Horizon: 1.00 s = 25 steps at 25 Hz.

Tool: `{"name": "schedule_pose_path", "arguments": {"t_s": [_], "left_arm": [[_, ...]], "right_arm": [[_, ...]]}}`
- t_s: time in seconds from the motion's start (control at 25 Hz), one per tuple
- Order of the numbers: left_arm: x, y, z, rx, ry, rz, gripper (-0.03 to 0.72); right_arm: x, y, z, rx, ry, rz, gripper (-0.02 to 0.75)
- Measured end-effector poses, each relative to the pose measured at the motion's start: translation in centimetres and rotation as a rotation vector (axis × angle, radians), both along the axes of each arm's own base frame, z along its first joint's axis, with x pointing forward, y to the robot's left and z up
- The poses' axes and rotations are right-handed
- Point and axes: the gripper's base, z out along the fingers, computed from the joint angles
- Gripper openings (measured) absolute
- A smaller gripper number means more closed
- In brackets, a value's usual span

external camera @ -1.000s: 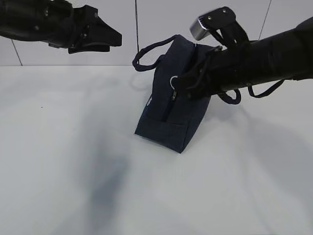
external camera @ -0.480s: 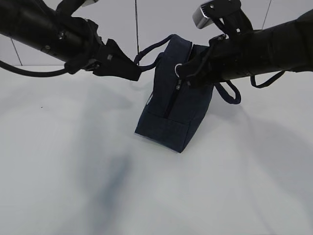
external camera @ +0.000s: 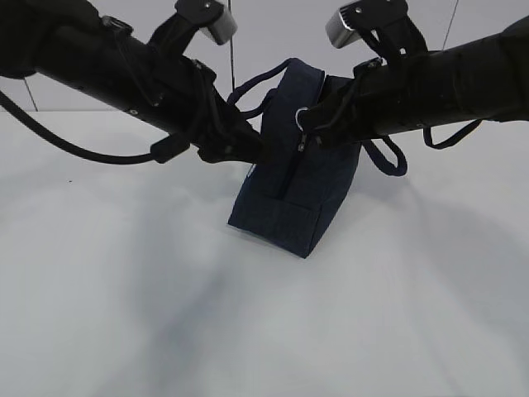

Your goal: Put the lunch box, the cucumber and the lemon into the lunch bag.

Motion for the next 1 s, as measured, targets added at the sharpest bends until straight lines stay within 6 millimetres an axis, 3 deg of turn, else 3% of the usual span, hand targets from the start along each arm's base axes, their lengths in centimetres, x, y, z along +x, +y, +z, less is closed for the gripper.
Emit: {"name": "schedule_pose_path", "arguments": {"t_s": [0.56,0.68,0.8,0.88,1.0], "left_arm": [[3.0,-0.8,-6.5,0.003,0.08,0.164,0.412],[3.2,-1.0,-6.9,-0.042,0.121,0.201,0.288],[3.2,-1.1,-6.9,-0.069,0.138,0.218,0.066],[3.2,-1.1,-6.9,-0.072,0.145,0.215,0.015],[3.0,-1.2,-6.9,-0.077,0.158,0.198,0.002]], "right_arm": [[0.0,0.0,0.0,-0.001,-0.001,-0.004,0.001],[0.1,-0.1,0.0,-0.005,-0.006,-0.014,0.001],[0.2,-0.2,0.0,-0.006,-0.009,-0.023,0.001],[0.2,-0.2,0.1,-0.007,-0.012,-0.026,0.001],[0.4,-0.3,0.1,-0.012,-0.022,-0.043,0.001]]}}
